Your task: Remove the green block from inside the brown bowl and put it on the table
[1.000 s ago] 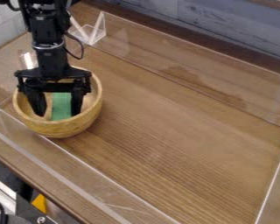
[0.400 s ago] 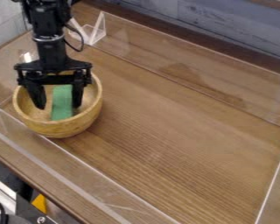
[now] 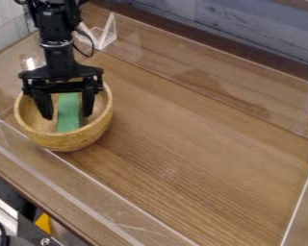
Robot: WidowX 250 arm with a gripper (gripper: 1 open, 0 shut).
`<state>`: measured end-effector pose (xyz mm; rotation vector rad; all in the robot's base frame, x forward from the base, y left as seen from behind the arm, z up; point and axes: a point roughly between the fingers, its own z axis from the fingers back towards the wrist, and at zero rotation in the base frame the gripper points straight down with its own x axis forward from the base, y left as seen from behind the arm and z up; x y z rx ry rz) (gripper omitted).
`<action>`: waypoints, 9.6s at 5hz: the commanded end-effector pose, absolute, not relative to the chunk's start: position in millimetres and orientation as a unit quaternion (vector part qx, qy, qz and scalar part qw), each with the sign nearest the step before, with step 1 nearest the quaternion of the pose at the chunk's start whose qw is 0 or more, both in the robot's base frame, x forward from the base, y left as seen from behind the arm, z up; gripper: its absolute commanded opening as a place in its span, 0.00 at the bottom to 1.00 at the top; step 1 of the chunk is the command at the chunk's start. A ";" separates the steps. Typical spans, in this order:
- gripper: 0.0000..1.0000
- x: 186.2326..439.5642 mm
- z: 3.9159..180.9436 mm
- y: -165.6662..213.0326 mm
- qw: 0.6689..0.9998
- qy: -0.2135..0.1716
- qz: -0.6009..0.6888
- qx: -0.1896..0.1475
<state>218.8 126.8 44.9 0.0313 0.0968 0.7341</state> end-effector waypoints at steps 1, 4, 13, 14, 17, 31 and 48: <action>1.00 227.1 42.6 127.1 0.947 0.030 0.318 0.023; 1.00 232.5 31.4 108.5 0.958 0.036 0.281 0.036; 0.00 229.5 36.2 162.2 0.926 0.039 0.374 0.037; 0.00 229.9 31.4 161.3 0.904 0.041 0.425 0.036; 0.00 233.3 42.5 154.2 0.883 0.040 0.466 0.038; 0.00 235.4 92.1 56.0 0.967 0.012 0.253 0.036; 1.00 230.2 44.8 3.9 0.995 -0.007 0.085 0.041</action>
